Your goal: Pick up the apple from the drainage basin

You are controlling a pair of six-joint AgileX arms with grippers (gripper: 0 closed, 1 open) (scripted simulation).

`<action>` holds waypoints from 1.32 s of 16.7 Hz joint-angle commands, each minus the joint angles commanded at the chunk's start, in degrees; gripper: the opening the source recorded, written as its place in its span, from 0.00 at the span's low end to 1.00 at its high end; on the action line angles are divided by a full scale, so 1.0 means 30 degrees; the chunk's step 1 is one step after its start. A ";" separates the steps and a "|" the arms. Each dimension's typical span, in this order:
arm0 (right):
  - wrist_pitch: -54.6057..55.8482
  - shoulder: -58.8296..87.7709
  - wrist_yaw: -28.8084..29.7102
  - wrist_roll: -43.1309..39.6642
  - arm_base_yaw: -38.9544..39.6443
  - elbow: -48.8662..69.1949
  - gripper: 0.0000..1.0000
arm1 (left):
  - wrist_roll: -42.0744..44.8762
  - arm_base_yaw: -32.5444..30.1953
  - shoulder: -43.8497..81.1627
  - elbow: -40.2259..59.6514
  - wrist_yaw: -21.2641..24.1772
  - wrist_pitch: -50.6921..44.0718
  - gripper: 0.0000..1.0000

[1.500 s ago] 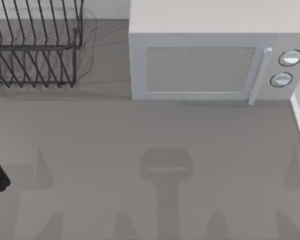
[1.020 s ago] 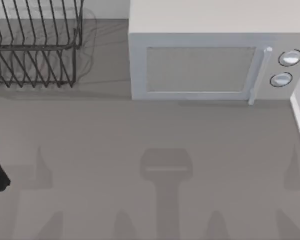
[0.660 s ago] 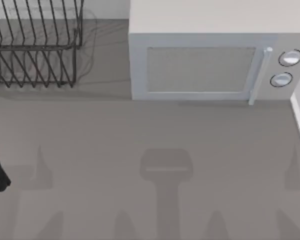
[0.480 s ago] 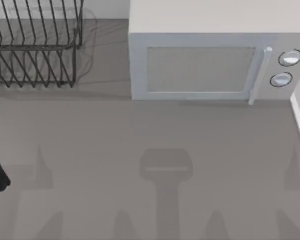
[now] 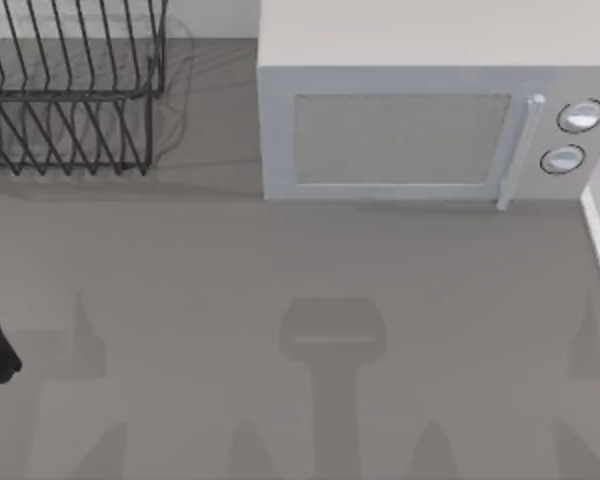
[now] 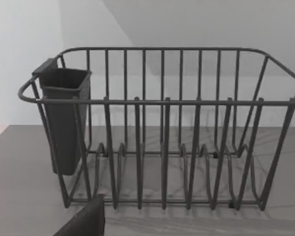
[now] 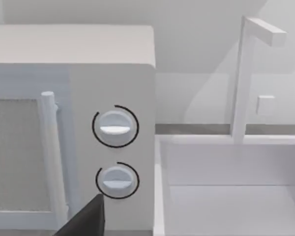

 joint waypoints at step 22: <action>-1.7511 3.4890 0.0037 -0.5579 -0.5880 2.6378 1.00 | 0.0000 0.0000 0.0000 0.0000 0.0000 0.0000 1.00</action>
